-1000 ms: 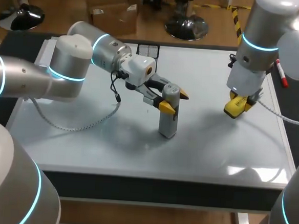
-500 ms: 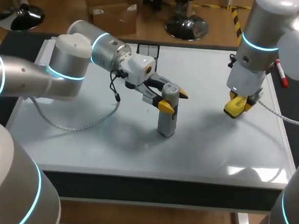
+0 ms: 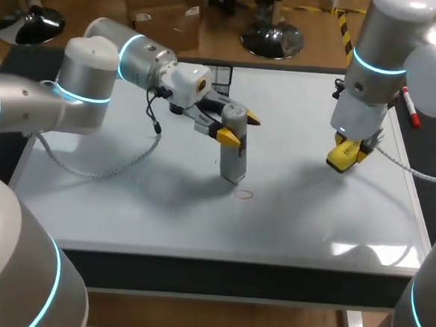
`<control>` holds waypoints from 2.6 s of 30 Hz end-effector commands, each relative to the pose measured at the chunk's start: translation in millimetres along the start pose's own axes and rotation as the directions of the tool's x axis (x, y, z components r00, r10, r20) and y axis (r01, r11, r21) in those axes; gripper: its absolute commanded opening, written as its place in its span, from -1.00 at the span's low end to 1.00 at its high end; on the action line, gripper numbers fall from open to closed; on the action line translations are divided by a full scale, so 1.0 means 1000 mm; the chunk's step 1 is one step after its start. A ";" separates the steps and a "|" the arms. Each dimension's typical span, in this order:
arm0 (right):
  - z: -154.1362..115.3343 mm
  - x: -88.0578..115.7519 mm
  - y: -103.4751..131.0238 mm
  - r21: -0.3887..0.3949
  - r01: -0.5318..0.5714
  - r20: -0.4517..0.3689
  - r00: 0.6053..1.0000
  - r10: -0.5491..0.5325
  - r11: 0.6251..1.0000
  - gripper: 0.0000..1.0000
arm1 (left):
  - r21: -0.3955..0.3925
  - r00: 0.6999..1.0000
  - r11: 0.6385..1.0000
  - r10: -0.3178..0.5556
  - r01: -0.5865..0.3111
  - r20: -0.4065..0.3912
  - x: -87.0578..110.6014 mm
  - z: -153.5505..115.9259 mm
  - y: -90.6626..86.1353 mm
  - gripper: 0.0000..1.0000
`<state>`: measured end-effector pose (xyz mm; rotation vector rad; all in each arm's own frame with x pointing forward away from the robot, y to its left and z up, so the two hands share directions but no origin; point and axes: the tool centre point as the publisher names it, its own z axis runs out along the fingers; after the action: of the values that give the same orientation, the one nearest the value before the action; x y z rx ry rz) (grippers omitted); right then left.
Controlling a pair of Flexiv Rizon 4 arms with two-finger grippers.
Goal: Pick up the inspection probe, press it on each red-marked spot on the whiteboard one by one, put down the probe, pick up the eraser, and wipe off all the red marks.
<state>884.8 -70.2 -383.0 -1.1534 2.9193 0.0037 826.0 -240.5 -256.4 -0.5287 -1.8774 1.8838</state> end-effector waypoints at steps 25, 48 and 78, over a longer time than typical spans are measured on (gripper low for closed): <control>-0.001 0.000 -0.001 0.001 0.002 -0.002 1.000 -0.002 1.000 -1.00 | -0.046 0.987 0.999 0.030 -0.023 0.158 0.000 -0.137 -0.022 -1.00; -0.001 0.000 -0.001 0.001 0.002 -0.002 1.000 -0.002 1.000 -1.00 | -0.056 0.982 0.998 0.021 -0.011 0.188 -0.002 -0.201 -0.005 -1.00; -0.001 -0.001 0.021 0.021 0.050 -0.025 0.998 -0.050 0.999 -1.00 | -0.059 0.980 0.998 0.015 -0.003 0.200 -0.001 -0.207 -0.003 -1.00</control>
<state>878.2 -63.3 -384.0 -1.2207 2.9039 0.0016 940.0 -67.8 -257.1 -0.3770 -2.0638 1.9601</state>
